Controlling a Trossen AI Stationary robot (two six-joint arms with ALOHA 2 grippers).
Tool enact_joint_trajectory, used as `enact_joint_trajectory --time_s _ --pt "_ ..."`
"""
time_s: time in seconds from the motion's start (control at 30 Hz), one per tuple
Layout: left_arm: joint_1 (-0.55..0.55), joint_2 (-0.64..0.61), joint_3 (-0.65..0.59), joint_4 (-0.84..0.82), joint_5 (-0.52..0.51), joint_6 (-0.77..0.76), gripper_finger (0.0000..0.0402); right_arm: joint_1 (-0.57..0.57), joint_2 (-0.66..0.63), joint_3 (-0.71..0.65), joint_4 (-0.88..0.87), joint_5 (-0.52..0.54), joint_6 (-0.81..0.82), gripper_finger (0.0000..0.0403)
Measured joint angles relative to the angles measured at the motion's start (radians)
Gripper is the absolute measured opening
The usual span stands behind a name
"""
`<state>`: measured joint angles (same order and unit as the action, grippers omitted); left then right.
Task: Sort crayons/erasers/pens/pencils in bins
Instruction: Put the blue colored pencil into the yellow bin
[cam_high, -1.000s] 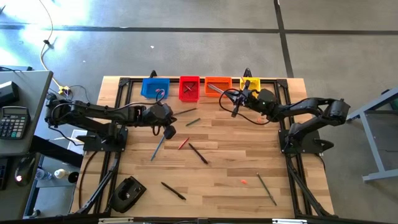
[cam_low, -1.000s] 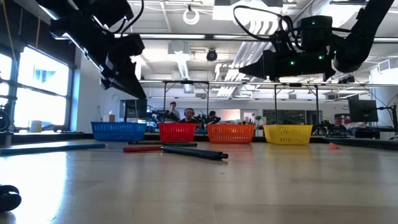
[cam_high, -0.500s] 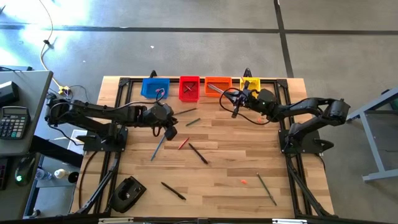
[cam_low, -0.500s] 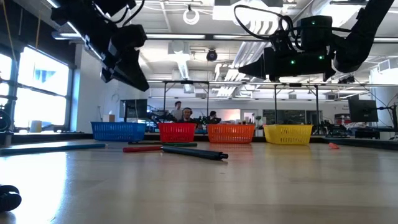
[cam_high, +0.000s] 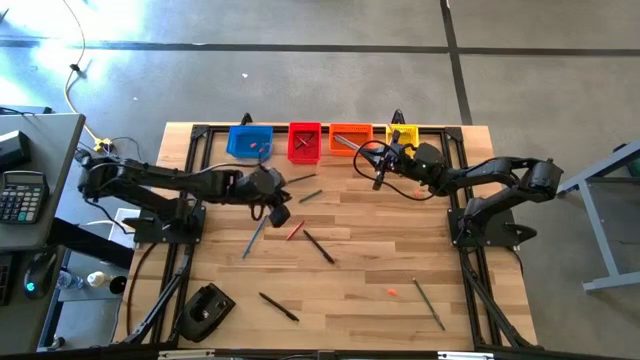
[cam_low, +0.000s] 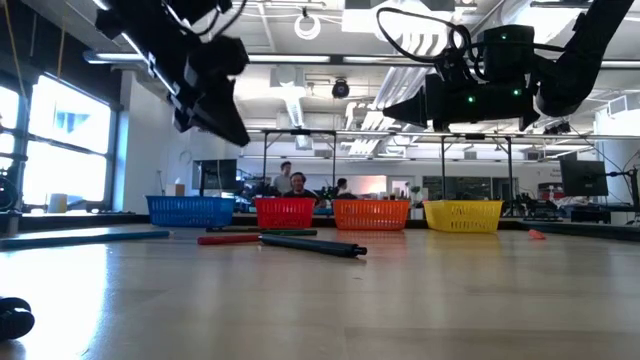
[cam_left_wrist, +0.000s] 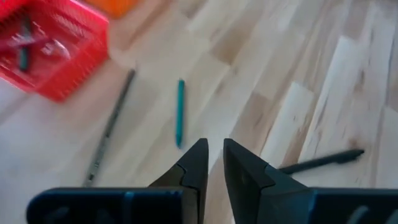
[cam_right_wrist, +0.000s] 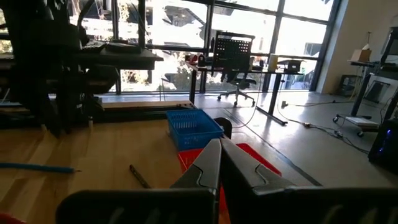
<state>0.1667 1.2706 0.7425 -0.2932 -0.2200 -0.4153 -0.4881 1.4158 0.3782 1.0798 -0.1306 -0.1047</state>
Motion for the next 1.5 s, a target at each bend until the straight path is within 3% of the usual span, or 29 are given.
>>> enact_joint_trajectory --time_s 0.37,0.57,0.9,1.27,1.5 --pt "-0.005 0.226 0.15 -0.179 0.075 0.023 0.0042 0.0 0.0 0.0 -0.023 -0.001 -0.003 0.0" --pt "-0.021 0.243 0.176 -0.253 0.085 -0.005 0.0065 0.0 0.0 0.0 -0.03 -0.001 -0.006 0.0" --pt "-0.045 0.243 0.161 -0.547 0.132 -0.228 0.0112 0.0 0.0 0.0 -0.03 -0.001 -0.007 0.0" --pt "-0.067 0.234 0.029 -0.497 0.107 -0.281 0.012 0.0 0.0 0.0 -0.044 -0.001 -0.007 0.0" --pt "-0.062 0.233 -0.01 -0.411 0.145 -0.282 0.012 0.0 0.0 0.0 -0.044 -0.001 -0.007 0.0"
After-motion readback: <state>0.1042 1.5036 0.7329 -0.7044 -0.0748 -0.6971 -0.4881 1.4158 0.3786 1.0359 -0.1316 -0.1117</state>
